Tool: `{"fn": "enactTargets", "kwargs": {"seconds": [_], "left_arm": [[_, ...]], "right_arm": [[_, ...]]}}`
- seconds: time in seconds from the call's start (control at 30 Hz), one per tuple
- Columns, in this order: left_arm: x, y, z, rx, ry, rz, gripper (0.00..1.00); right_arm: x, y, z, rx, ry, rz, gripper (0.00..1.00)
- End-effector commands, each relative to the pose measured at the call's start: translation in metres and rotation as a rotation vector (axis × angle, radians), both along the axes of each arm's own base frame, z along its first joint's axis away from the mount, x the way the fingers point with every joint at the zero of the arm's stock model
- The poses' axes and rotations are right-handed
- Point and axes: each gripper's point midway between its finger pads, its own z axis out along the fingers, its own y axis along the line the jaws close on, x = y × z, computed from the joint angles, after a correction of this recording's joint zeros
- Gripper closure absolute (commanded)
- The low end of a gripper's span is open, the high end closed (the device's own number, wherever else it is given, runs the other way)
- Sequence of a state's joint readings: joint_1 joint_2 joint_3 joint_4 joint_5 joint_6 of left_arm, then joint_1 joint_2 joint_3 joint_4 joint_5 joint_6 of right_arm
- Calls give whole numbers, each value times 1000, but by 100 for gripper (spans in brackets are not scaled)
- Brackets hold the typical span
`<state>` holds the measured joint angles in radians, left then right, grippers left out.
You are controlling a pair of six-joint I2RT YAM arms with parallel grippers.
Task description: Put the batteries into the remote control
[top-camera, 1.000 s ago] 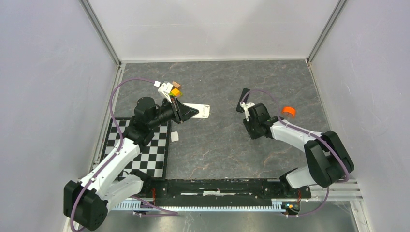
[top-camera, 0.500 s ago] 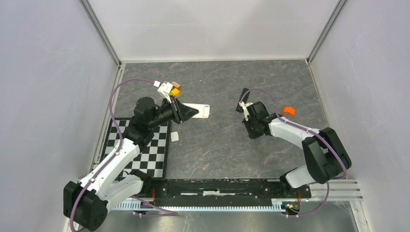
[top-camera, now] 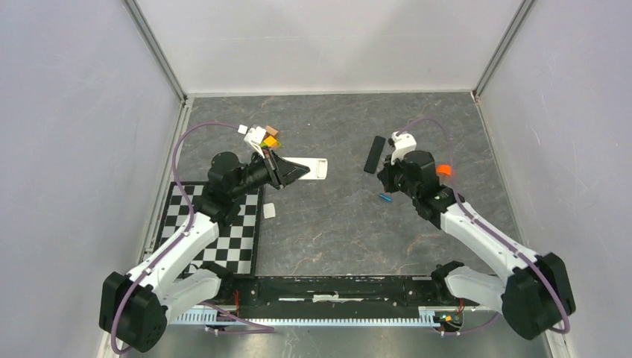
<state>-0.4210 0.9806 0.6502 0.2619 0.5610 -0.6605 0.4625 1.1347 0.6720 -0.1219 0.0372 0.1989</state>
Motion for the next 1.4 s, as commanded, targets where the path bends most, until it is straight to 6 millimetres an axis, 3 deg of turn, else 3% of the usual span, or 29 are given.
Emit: {"fn": "enactTargets", "kwargs": {"seconds": [0.0,0.1,0.2,0.5,0.9,1.37], "left_arm": [[1,-8,28,-133,-35,-27,98],[6,-14,30,-185,-5,-39,98],[9,-22,32,-254,31,-86,98],[19,-33,33,-403,65,-132,98],[14,-37,46,-457,45,-163,98],[13,-32,61,-547,63,-158,98]], "right_arm": [[13,47,99,360,-250,92,100],[8,62,148,482,-356,131,100],[0,77,184,569,-429,181,100],[-30,115,237,770,-463,303,100],[-13,132,226,653,-420,250,98],[-14,139,210,555,-382,258,98]]}}
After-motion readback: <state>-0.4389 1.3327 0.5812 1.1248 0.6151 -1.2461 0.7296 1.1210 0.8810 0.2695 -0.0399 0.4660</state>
